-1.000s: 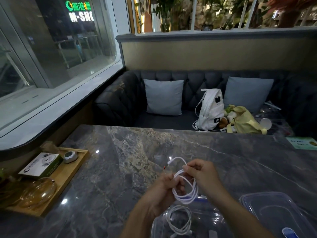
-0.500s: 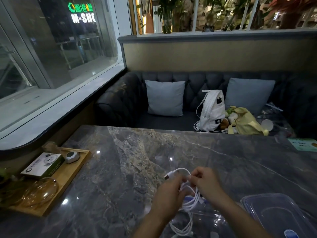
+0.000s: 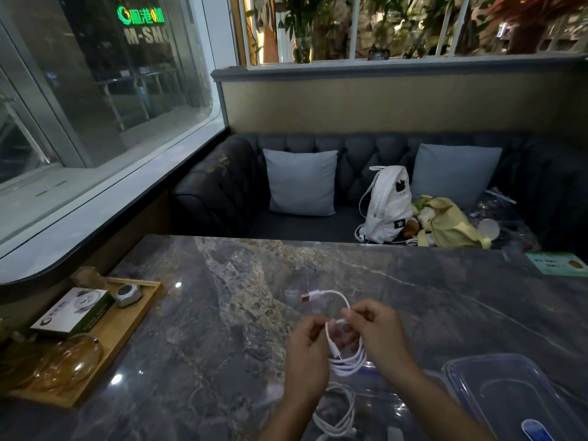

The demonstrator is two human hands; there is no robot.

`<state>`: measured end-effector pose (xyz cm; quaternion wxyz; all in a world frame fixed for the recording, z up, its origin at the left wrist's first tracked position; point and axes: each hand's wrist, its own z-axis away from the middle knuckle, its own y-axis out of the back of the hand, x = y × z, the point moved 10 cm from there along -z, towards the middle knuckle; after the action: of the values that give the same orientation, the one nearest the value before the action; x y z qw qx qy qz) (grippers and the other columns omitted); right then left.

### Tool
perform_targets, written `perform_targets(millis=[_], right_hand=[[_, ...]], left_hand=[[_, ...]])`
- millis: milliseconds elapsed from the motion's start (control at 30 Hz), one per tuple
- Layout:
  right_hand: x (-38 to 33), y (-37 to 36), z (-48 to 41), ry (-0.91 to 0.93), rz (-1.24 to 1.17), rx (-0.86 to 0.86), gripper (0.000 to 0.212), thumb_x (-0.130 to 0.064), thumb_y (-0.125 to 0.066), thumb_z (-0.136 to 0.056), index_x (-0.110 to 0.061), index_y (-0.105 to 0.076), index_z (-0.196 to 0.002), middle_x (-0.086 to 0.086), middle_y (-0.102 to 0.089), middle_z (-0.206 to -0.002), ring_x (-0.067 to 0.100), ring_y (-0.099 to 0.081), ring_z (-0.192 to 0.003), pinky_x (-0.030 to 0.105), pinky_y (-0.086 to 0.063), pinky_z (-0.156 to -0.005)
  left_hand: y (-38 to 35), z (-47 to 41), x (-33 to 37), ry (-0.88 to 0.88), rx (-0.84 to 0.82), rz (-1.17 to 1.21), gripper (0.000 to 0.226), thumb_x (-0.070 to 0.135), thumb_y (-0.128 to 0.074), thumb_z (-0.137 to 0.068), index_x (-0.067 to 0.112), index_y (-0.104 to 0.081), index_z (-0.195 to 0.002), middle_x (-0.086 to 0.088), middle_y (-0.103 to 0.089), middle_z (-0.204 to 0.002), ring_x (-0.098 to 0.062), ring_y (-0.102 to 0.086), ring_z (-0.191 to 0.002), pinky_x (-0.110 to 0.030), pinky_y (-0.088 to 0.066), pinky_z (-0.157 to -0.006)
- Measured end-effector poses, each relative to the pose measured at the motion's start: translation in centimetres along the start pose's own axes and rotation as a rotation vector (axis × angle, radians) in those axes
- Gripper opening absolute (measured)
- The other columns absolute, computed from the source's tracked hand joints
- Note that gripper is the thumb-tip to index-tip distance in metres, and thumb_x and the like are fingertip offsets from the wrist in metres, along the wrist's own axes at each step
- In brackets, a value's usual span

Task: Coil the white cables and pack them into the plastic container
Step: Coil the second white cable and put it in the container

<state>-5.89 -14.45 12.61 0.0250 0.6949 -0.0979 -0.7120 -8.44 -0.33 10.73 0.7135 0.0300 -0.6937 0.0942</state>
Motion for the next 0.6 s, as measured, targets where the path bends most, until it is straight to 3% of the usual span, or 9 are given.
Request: perform_targets(millis=[133,200,267,333,400,467,533,600], right_hand=[[-1.0,-0.1,0.2,0.05,0.05,0.046,0.019,-0.006,-0.063,-0.082,-0.011,-0.062,-0.064,-0.006,-0.067,-0.049,0.004,-0.061,-0.046,0.014,-0.048,-0.045],[-1.3,-0.1,0.4,0.074,0.129,0.058,0.017,-0.01,-0.063,-0.082,-0.013,-0.061,-0.066,0.0,-0.066,-0.054,0.013,-0.064,-0.055,0.025,-0.052,-0.054],[-1.7,-0.3,0.9,0.097,0.205,0.056,0.009,-0.015,-0.062,-0.084,-0.02,-0.059,-0.078,0.003,-0.068,-0.067,0.02,-0.065,-0.065,0.032,-0.053,-0.062],[-2.0,-0.6,1.4,0.128,0.29,0.056,0.022,-0.02,-0.057,-0.088,-0.033,-0.055,-0.105,0.002,-0.068,-0.076,0.017,-0.065,-0.07,0.031,-0.052,-0.063],[-2.9,-1.4,1.5,0.228,0.455,0.037,0.025,-0.021,-0.051,-0.091,-0.03,-0.057,-0.115,0.005,-0.069,-0.08,0.018,-0.062,-0.07,0.028,-0.044,-0.062],[-3.2,-2.2,1.3,0.263,0.647,-0.002,0.019,-0.021,-0.046,-0.093,-0.017,-0.064,-0.097,0.008,-0.068,-0.083,0.022,-0.059,-0.073,0.027,-0.036,-0.062],[-2.6,-2.6,0.9,0.217,0.785,-0.052,0.022,-0.02,-0.045,-0.093,-0.013,-0.064,-0.084,0.01,-0.068,-0.084,0.024,-0.058,-0.073,0.026,-0.032,-0.058],[-1.6,-2.4,0.6,0.12,0.768,-0.083,0.027,-0.017,-0.046,-0.09,-0.014,-0.06,-0.068,0.01,-0.067,-0.075,0.022,-0.054,-0.063,0.025,-0.031,-0.05]], left_hand=[[-0.2,-0.1,-1.8,0.307,0.071,0.367,0.024,0.006,-0.05,-0.09,-0.01,-0.067,-0.082,-0.027,-0.071,-0.073,-0.03,-0.069,-0.058,-0.033,-0.058,-0.056],[-1.1,0.2,-2.1,0.423,-0.004,0.48,0.026,0.009,-0.046,-0.092,-0.007,-0.063,-0.081,-0.023,-0.071,-0.069,-0.026,-0.066,-0.051,-0.029,-0.056,-0.051],[-0.8,0.2,-1.8,0.425,0.002,0.461,0.026,0.007,-0.046,-0.093,0.0,-0.061,-0.072,-0.011,-0.069,-0.056,-0.014,-0.057,-0.039,-0.019,-0.045,-0.038],[0.6,-0.2,-0.5,0.271,0.098,0.228,0.025,0.007,-0.053,-0.09,0.005,-0.063,-0.067,-0.004,-0.067,-0.054,-0.007,-0.049,-0.039,-0.02,-0.041,-0.041],[1.5,0.0,1.5,0.065,0.17,-0.058,0.022,0.01,-0.055,-0.09,0.013,-0.062,-0.069,-0.001,-0.066,-0.062,-0.006,-0.052,-0.048,-0.021,-0.042,-0.051],[1.0,0.5,3.0,-0.111,0.161,-0.344,0.019,0.016,-0.05,-0.093,0.021,-0.058,-0.076,0.004,-0.065,-0.071,-0.011,-0.059,-0.064,-0.027,-0.044,-0.06],[0.0,1.2,3.8,-0.232,0.114,-0.629,0.018,0.018,-0.044,-0.095,0.018,-0.06,-0.087,-0.002,-0.068,-0.082,-0.022,-0.064,-0.077,-0.034,-0.048,-0.067],[-1.1,1.5,4.4,-0.363,0.068,-0.915,0.017,0.009,-0.05,-0.089,0.011,-0.064,-0.079,-0.007,-0.07,-0.075,-0.023,-0.067,-0.07,-0.03,-0.049,-0.062]])
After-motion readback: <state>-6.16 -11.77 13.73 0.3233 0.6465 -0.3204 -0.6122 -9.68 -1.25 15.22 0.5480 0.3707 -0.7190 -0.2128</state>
